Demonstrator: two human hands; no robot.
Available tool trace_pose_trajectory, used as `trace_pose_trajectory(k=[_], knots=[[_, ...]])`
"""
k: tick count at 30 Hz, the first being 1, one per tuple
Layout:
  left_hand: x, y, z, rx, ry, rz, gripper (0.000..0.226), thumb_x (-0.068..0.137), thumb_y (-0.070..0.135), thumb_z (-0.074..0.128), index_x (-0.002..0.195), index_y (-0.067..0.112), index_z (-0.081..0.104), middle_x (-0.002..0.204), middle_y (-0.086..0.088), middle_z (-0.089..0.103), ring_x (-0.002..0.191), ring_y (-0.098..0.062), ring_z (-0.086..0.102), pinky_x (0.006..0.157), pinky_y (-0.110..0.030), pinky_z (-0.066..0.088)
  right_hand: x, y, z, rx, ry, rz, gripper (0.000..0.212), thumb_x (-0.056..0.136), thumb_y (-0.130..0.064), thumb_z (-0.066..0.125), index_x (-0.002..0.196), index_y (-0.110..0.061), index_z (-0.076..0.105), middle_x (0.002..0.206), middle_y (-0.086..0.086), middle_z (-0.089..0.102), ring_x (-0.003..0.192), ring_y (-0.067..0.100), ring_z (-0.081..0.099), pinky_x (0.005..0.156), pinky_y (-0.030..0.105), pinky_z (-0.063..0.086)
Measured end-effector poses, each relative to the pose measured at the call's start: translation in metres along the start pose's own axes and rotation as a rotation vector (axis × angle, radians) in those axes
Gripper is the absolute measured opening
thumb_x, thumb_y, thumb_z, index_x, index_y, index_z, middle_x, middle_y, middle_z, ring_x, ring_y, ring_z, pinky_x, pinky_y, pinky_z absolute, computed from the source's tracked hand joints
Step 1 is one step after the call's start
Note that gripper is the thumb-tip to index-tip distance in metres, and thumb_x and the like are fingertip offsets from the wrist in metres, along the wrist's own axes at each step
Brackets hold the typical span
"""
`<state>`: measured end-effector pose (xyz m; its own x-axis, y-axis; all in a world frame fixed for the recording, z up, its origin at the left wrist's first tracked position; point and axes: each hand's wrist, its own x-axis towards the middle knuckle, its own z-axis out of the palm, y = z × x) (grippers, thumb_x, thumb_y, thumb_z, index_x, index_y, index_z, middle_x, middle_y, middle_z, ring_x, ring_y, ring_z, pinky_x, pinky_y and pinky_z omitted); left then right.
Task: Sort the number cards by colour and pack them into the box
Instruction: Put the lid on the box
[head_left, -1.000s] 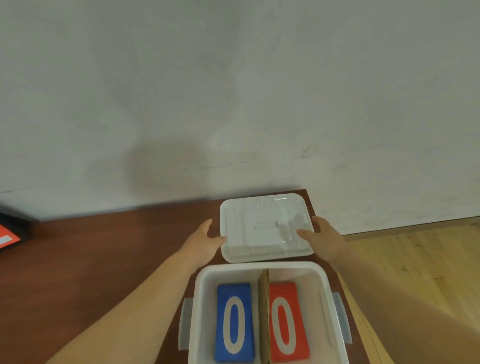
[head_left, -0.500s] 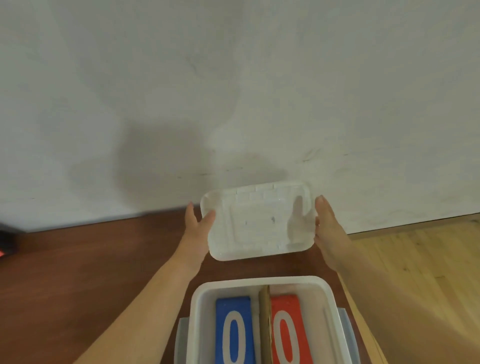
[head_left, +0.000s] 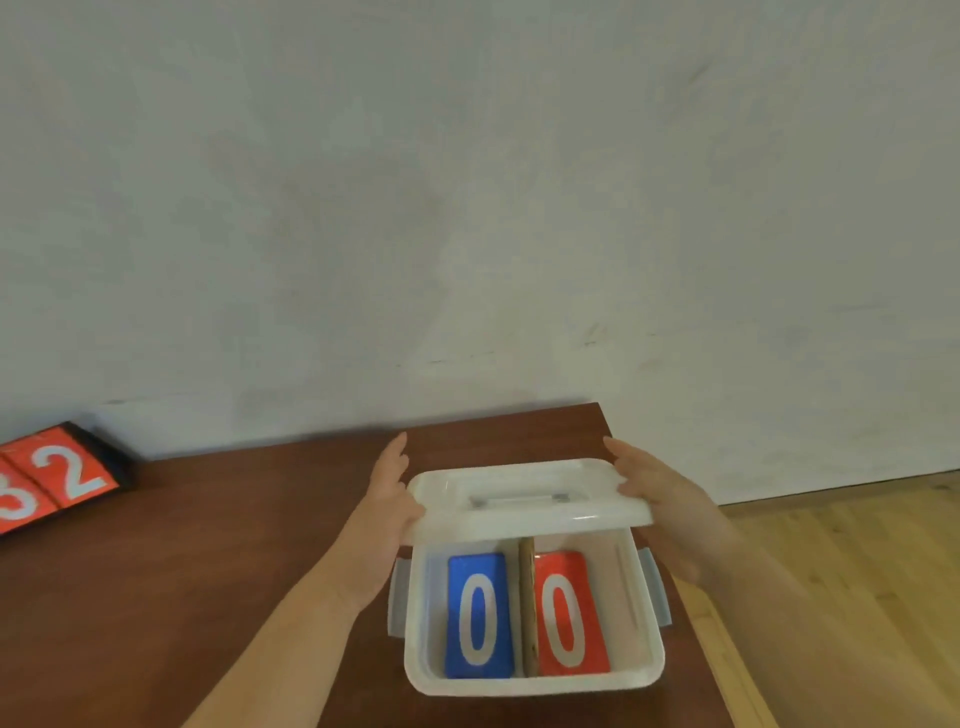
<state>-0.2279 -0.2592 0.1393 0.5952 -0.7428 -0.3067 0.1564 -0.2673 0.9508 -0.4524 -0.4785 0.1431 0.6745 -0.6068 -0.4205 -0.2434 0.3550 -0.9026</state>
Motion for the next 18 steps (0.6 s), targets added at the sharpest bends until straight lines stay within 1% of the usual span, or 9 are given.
trace_pose_trajectory(k=[2, 4, 5, 6, 7, 9, 12, 15, 18], knots=[[-0.022, -0.011, 0.003, 0.190, -0.052, 0.016, 0.080, 0.098, 0.014, 0.053, 0.152, 0.057, 0.013, 0.147, 0.028, 0.027, 0.126, 0.001, 0.039, 0.101, -0.026, 0.037, -0.023, 0.014, 0.002, -0.163, -0.001, -0.034, 0.051, 0.095, -0.020, 0.060, 0.137, -0.047, 0.050, 0.137, -0.016, 0.053, 0.118, 0.012, 0.056, 0.088, 0.029, 0.053], [-0.044, -0.026, 0.001, 0.302, -0.131, 0.046, 0.081, 0.096, 0.038, 0.060, 0.150, 0.063, 0.005, 0.152, 0.037, 0.021, 0.137, 0.003, 0.033, 0.114, -0.034, 0.033, -0.042, 0.028, 0.001, -0.295, -0.017, -0.067, 0.055, 0.093, -0.033, 0.066, 0.136, -0.058, 0.042, 0.137, -0.024, 0.051, 0.119, 0.007, 0.055, 0.086, 0.027, 0.054], [-0.053, -0.034, 0.000, 0.378, -0.155, 0.090, 0.084, 0.093, 0.049, 0.062, 0.150, 0.063, 0.002, 0.156, 0.037, 0.017, 0.143, 0.003, 0.028, 0.118, -0.038, 0.030, -0.049, 0.036, -0.002, -0.383, -0.030, -0.087, 0.060, 0.091, -0.040, 0.067, 0.137, -0.063, 0.037, 0.143, -0.026, 0.046, 0.126, 0.007, 0.051, 0.094, 0.033, 0.053], [-0.061, -0.044, -0.001, 0.489, -0.157, 0.129, 0.087, 0.091, 0.057, 0.061, 0.150, 0.062, -0.002, 0.159, 0.037, 0.010, 0.148, 0.003, 0.019, 0.121, -0.039, 0.025, -0.054, 0.045, -0.004, -0.504, -0.042, -0.101, 0.066, 0.089, -0.047, 0.067, 0.141, -0.065, 0.030, 0.152, -0.028, 0.035, 0.136, 0.006, 0.042, 0.107, 0.039, 0.046], [-0.067, -0.055, 0.001, 0.605, -0.153, 0.154, 0.088, 0.091, 0.060, 0.058, 0.150, 0.062, -0.007, 0.160, 0.037, 0.000, 0.150, 0.004, 0.008, 0.123, -0.038, 0.019, -0.059, 0.055, -0.006, -0.636, -0.060, -0.110, 0.072, 0.088, -0.055, 0.065, 0.145, -0.065, 0.022, 0.158, -0.031, 0.019, 0.144, 0.004, 0.029, 0.117, 0.040, 0.033], [-0.077, -0.078, 0.010, 0.807, -0.139, 0.153, 0.090, 0.093, 0.060, 0.054, 0.146, 0.062, -0.018, 0.157, 0.037, -0.021, 0.148, 0.005, -0.019, 0.125, -0.037, 0.007, -0.067, 0.076, -0.003, -0.858, -0.086, -0.130, 0.083, 0.086, -0.070, 0.057, 0.151, -0.060, 0.006, 0.158, -0.038, -0.008, 0.145, -0.004, 0.009, 0.120, 0.034, 0.019], [-0.081, -0.105, 0.024, 1.127, -0.126, 0.137, 0.092, 0.091, 0.071, 0.043, 0.151, 0.047, -0.024, 0.158, 0.018, -0.037, 0.142, -0.010, -0.041, 0.126, -0.045, -0.002, -0.067, 0.106, 0.007, -1.135, -0.009, -0.178, 0.093, 0.086, -0.078, 0.042, 0.156, -0.043, -0.007, 0.159, -0.024, -0.028, 0.152, 0.007, -0.009, 0.123, 0.038, 0.015], [-0.076, -0.108, 0.029, 1.287, -0.106, 0.132, 0.097, 0.089, 0.079, 0.034, 0.154, 0.037, -0.025, 0.160, 0.004, -0.037, 0.144, -0.022, -0.041, 0.125, -0.043, -0.007, -0.062, 0.116, 0.008, -1.216, 0.046, -0.206, 0.092, 0.089, -0.077, 0.036, 0.155, -0.039, -0.016, 0.162, -0.013, -0.028, 0.154, 0.017, -0.009, 0.124, 0.040, 0.011], [-0.076, -0.107, 0.028, 1.326, -0.111, 0.141, 0.095, 0.088, 0.080, 0.034, 0.155, 0.039, -0.021, 0.161, 0.002, -0.035, 0.145, -0.024, -0.038, 0.125, -0.044, -0.005, -0.060, 0.119, 0.005, -1.216, 0.048, -0.218, 0.092, 0.089, -0.077, 0.035, 0.153, -0.039, -0.020, 0.163, -0.011, -0.026, 0.154, 0.018, -0.009, 0.124, 0.042, 0.008]])
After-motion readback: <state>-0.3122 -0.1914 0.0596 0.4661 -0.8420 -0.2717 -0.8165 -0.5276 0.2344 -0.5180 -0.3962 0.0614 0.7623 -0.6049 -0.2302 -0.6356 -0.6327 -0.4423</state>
